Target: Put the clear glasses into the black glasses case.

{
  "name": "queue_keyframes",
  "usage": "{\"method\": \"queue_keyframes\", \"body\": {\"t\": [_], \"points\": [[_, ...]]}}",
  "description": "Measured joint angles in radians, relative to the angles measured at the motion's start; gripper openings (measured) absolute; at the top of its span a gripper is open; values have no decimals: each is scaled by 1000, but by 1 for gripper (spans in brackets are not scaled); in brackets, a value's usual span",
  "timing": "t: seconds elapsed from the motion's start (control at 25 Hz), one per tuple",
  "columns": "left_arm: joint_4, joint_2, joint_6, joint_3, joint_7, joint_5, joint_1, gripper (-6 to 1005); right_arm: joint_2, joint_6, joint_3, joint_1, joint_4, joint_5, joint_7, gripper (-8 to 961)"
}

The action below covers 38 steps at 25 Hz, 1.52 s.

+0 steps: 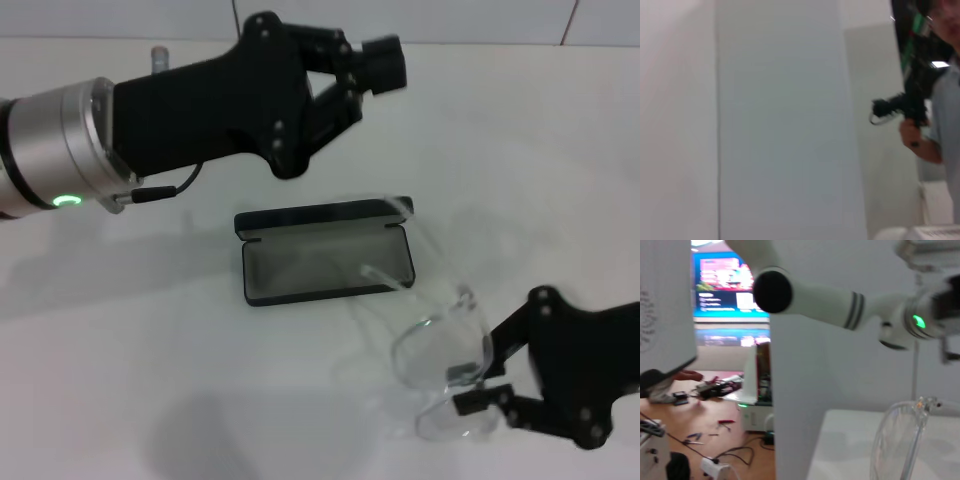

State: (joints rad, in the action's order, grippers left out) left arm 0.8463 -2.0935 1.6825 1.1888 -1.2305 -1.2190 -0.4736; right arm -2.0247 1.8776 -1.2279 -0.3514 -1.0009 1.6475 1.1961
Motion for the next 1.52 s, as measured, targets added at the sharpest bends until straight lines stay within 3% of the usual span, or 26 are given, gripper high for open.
{"method": "queue_keyframes", "body": {"t": [0.16,0.36,0.92,1.52], "points": [[-75,0,-5,5,0,40,-24,94,0,-6,-42,-6,-1,-35,-19,97],[-89,0,-5,86,5,43,-26,58,-1,-22,-81,-25,-4,-90,-20,96],[-140,-5,-9,200,22,130,25,58,-2,-30,-82,-14,19,-250,-159,96],[-151,-6,-9,237,33,157,43,57,0,-24,-77,-3,101,-372,-288,96]]}}
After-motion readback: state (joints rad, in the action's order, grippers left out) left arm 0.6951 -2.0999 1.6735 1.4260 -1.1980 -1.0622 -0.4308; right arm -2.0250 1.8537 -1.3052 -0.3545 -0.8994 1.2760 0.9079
